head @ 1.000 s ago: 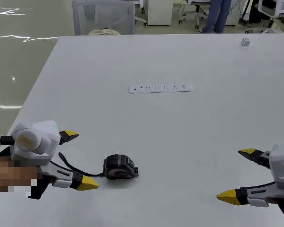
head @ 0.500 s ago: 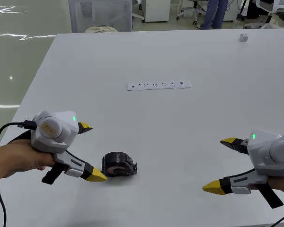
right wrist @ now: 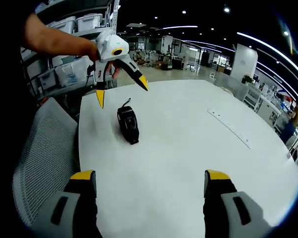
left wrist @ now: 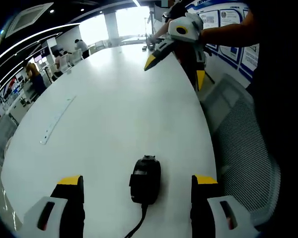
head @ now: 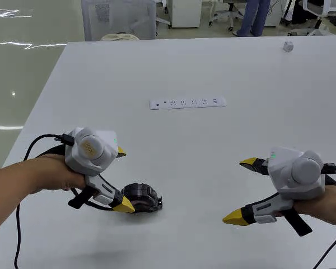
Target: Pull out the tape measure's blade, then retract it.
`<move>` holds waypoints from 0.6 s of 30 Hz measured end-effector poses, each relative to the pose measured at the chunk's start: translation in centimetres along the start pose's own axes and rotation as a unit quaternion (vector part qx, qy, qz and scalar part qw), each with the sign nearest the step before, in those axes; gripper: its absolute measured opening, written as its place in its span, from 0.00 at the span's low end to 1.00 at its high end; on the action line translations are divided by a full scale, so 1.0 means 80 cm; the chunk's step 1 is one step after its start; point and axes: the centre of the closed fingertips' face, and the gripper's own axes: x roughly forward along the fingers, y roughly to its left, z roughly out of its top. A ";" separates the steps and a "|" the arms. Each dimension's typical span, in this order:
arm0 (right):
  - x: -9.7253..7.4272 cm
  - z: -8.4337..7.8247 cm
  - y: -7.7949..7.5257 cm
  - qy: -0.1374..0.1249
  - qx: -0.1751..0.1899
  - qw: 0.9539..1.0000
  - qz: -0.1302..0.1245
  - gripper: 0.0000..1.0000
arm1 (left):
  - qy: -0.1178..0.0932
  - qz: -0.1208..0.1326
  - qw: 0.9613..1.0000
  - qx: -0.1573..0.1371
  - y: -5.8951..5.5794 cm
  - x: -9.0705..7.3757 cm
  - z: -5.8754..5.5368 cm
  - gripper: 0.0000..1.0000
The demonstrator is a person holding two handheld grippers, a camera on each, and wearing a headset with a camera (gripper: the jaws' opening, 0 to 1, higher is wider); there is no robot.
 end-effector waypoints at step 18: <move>0.057 0.047 0.018 -0.003 -0.052 0.996 0.072 0.86 | 0.038 -0.042 0.998 0.008 -0.009 0.029 -0.009 0.72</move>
